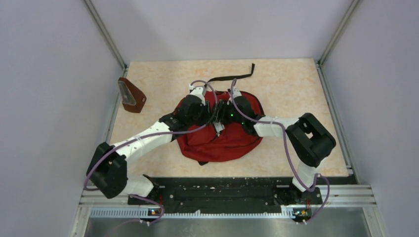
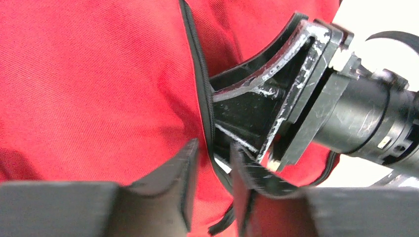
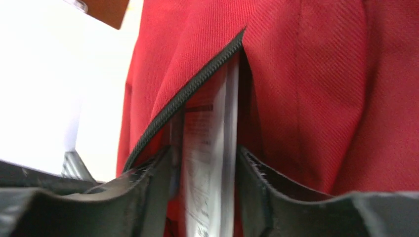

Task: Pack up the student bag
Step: Place the stationery in the student bag.

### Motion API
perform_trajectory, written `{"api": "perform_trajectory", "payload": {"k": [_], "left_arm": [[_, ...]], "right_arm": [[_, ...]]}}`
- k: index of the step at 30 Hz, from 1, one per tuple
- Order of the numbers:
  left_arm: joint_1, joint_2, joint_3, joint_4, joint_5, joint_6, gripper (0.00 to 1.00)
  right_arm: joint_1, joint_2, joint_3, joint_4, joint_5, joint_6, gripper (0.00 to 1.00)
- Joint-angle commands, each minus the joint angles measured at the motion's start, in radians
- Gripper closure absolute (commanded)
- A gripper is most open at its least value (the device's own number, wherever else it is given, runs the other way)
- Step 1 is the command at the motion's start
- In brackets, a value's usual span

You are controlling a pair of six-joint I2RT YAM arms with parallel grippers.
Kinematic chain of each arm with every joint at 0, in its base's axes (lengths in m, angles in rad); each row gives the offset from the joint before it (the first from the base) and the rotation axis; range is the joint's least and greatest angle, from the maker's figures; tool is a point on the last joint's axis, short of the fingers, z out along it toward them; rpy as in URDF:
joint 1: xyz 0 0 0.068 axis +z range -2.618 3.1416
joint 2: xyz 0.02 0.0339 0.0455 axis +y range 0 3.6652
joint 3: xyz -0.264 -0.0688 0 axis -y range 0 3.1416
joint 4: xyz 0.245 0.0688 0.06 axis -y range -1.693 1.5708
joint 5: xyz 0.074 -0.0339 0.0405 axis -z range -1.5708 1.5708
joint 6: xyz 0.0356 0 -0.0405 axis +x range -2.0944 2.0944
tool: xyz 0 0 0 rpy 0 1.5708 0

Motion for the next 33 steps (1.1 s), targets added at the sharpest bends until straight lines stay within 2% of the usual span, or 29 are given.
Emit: {"api": "perform_trajectory", "payload": {"k": [1,5,8,14,23,27,28,33], "left_arm": [[-0.016,-0.121,-0.027,0.048,0.003,0.055,0.58],[-0.016,-0.215,-0.071,0.019,-0.020,0.104,0.41],[-0.016,-0.284,-0.103,-0.005,-0.013,0.127,0.36],[-0.017,-0.319,-0.136,-0.043,0.027,0.116,0.34],[-0.017,-0.249,-0.135,0.032,0.116,0.034,0.34],[-0.018,-0.235,-0.132,0.042,0.120,0.030,0.34],[-0.017,-0.234,-0.134,0.042,0.115,0.030,0.34],[-0.018,-0.229,-0.140,0.029,0.092,0.024,0.34]], "right_arm": [[0.021,-0.110,0.027,-0.278,0.004,-0.212,0.47],[0.022,-0.210,0.012,-0.407,0.072,-0.267,0.37],[0.021,-0.260,0.009,-0.501,0.122,-0.302,0.36],[0.035,-0.339,-0.035,-0.544,0.159,-0.319,0.37],[0.078,-0.337,-0.064,-0.529,0.157,-0.275,0.51],[0.117,-0.326,-0.045,-0.529,0.163,-0.266,0.53],[0.140,-0.339,-0.031,-0.559,0.225,-0.258,0.61],[0.146,-0.388,-0.044,-0.637,0.350,-0.248,0.89]]}}
